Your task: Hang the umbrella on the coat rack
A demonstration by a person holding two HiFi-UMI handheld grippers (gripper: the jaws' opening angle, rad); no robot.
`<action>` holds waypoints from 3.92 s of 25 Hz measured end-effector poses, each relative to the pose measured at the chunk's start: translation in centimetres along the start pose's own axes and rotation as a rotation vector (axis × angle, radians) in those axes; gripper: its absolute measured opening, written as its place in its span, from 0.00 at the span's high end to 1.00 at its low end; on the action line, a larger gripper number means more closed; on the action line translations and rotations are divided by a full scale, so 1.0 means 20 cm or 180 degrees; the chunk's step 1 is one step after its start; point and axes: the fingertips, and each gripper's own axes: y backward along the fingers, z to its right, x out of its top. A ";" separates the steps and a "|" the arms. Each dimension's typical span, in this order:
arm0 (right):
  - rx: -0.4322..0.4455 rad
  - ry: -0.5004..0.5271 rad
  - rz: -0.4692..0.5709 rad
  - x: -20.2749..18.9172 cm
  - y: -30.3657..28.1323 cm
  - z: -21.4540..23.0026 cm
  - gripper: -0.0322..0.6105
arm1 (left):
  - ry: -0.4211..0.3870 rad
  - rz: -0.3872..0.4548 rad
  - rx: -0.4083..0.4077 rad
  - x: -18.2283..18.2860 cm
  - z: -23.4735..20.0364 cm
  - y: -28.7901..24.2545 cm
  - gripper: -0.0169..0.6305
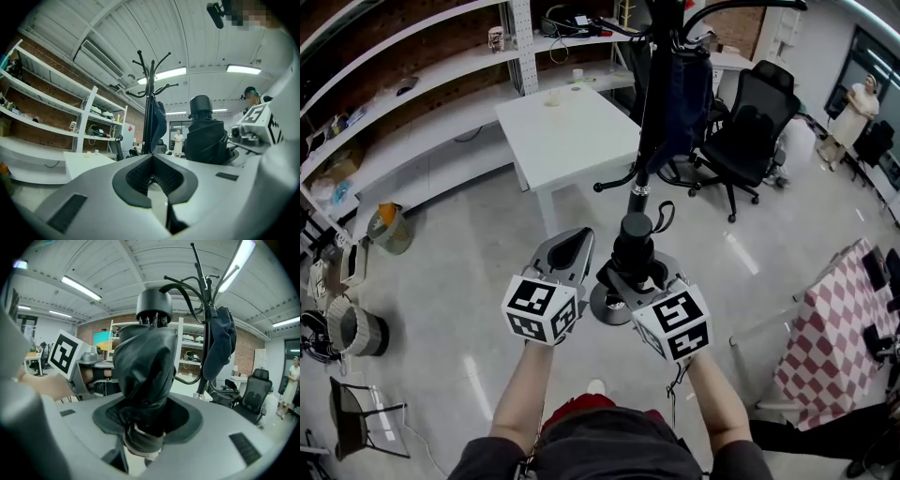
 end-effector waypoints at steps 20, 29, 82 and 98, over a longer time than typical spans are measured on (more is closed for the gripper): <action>-0.0099 0.0330 0.0268 0.46 0.12 0.24 0.65 | -0.0115 0.0279 -0.0297 0.35 0.02 -0.20 0.96; -0.0011 0.0597 0.0395 0.67 0.15 0.36 0.65 | -0.0303 0.0363 -0.0283 0.52 0.03 -0.32 0.96; 0.0497 0.0423 0.0534 0.84 -0.07 0.64 0.65 | -0.0154 0.0263 0.0112 0.47 -0.16 -0.54 0.96; 0.0602 0.0422 0.0400 0.77 -0.13 0.63 0.65 | -0.0101 0.0270 0.0155 0.45 -0.18 -0.55 0.96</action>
